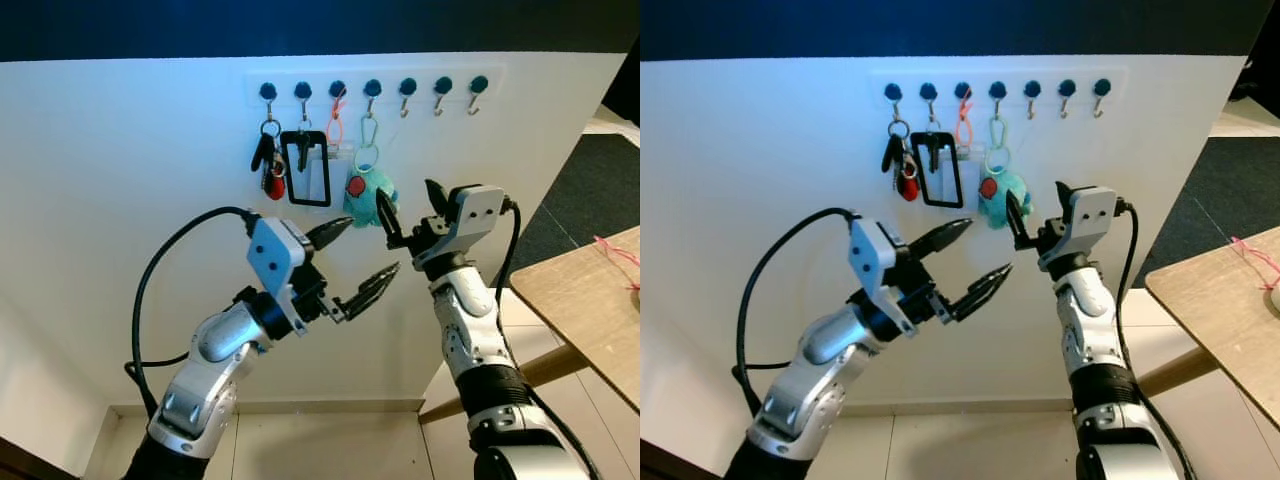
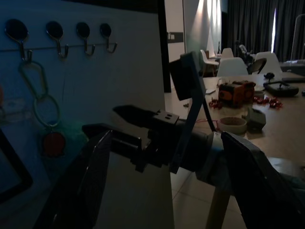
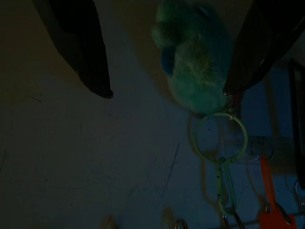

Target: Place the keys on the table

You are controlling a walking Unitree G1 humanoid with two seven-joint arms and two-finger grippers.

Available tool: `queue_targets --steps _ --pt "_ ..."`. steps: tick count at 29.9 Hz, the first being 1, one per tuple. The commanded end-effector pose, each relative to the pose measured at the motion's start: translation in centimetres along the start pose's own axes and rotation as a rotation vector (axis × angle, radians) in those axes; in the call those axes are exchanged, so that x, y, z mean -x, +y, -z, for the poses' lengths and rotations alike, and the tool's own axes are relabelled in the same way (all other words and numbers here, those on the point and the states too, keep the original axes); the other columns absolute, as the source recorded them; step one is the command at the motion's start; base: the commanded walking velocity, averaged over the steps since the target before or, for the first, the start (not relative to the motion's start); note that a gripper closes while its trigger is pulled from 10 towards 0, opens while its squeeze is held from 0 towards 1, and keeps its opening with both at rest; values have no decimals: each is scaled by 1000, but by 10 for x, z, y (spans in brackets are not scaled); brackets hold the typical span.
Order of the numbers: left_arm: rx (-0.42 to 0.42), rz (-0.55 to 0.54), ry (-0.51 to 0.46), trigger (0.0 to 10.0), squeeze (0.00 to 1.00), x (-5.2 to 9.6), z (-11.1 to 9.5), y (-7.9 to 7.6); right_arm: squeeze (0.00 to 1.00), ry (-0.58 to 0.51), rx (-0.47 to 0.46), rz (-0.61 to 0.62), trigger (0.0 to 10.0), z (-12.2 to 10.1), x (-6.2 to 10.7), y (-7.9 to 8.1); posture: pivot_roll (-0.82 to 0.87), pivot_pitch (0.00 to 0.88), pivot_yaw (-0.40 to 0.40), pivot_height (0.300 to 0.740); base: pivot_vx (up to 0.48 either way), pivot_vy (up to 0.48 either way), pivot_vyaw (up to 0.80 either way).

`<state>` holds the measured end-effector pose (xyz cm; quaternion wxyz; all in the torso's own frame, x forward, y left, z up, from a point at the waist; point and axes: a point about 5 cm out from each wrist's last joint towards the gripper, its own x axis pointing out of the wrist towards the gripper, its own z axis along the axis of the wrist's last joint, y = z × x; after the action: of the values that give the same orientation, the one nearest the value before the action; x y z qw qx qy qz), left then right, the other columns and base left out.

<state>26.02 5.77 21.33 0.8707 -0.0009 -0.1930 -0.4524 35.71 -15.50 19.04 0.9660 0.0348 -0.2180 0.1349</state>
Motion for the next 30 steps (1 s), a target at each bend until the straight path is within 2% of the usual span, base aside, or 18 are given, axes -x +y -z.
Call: queue_targets --steps 1,6,7,8,9,13,18,25,30 --pt "10 -4 25 10000 0 -2 5 0 1000 5 1 -13 10000 2 -1 2 8 46 8 740 0 0 0" --pt "10 -9 33 10000 0 -3 3 0 1000 39 4 -34 10000 5 -4 6 10 50 8 740 0 0 0" --pt "6 -3 38 10000 0 -3 3 -1 259 49 6 -43 10000 6 -5 6 11 50 7 740 0 0 0" --pt "2 1 42 10000 0 -4 3 -2 259 55 8 -48 10000 7 -5 7 11 50 7 740 0 0 0" --pt "3 2 43 10000 0 -4 3 -2 0 59 8 -53 10000 8 -6 7 11 50 7 740 0 0 0" --pt "1 2 47 10000 0 -3 3 -3 0 65 5 -78 10000 8 -8 10 13 53 5 740 0 0 0" --pt "5 -8 48 10000 0 -4 3 -3 0 132 15 -92 10000 15 -12 11 16 54 3 740 0 0 0" --pt "9 -14 47 10000 0 -4 2 -2 0 121 22 -101 10000 13 -16 12 18 58 3 740 0 0 0" --pt "10 -24 49 10000 0 -4 2 -1 0 119 40 -105 10000 10 -27 14 20 66 0 740 0 0 0"
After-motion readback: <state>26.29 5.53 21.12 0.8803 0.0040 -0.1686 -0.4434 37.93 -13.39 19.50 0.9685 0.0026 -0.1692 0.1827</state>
